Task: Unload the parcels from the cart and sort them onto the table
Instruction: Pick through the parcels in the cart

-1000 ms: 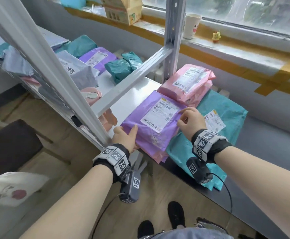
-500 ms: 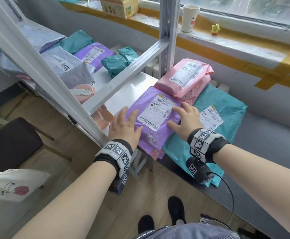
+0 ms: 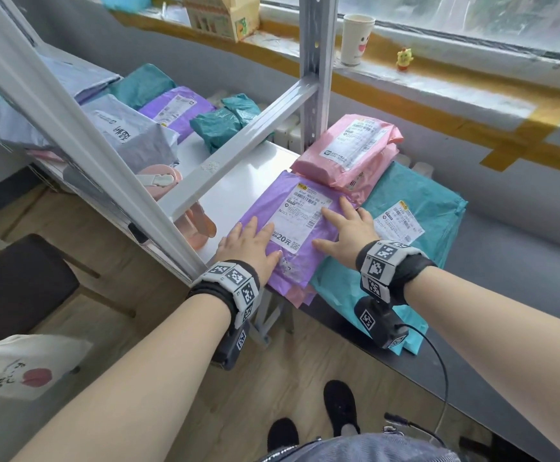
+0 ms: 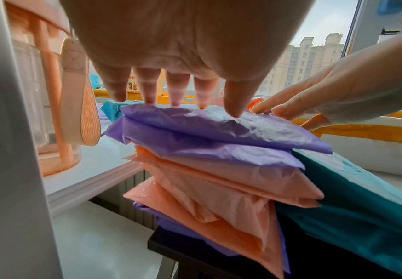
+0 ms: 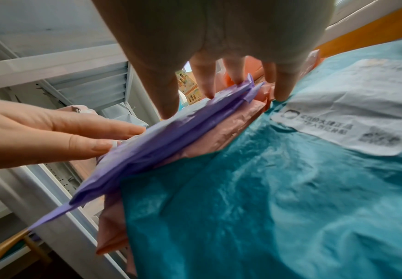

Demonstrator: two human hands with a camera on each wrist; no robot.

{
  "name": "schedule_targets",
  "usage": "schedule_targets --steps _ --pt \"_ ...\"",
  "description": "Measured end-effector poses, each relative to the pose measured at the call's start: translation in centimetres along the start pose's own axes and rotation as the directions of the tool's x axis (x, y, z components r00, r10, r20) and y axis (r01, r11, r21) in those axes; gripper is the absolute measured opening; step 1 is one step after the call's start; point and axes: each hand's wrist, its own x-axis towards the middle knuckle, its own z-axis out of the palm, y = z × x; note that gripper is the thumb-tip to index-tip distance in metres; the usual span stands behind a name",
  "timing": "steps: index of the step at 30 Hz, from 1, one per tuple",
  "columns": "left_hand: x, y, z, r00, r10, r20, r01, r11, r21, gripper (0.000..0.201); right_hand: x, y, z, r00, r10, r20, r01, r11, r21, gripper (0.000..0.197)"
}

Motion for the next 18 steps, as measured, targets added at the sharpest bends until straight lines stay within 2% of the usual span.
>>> schedule_targets --steps 10,18 --pt "-2.0 0.3 -1.8 0.979 0.153 -0.134 -0.153 0.988 0.009 0.06 -3.4 -1.1 -0.5 0.986 0.032 -0.166 -0.017 0.996 0.089 0.066" --pt "-4.0 5.3 -2.3 0.922 0.362 -0.139 -0.355 0.932 0.074 0.058 -9.8 3.2 -1.4 0.93 0.195 -0.312 -0.165 0.979 0.12 0.063"
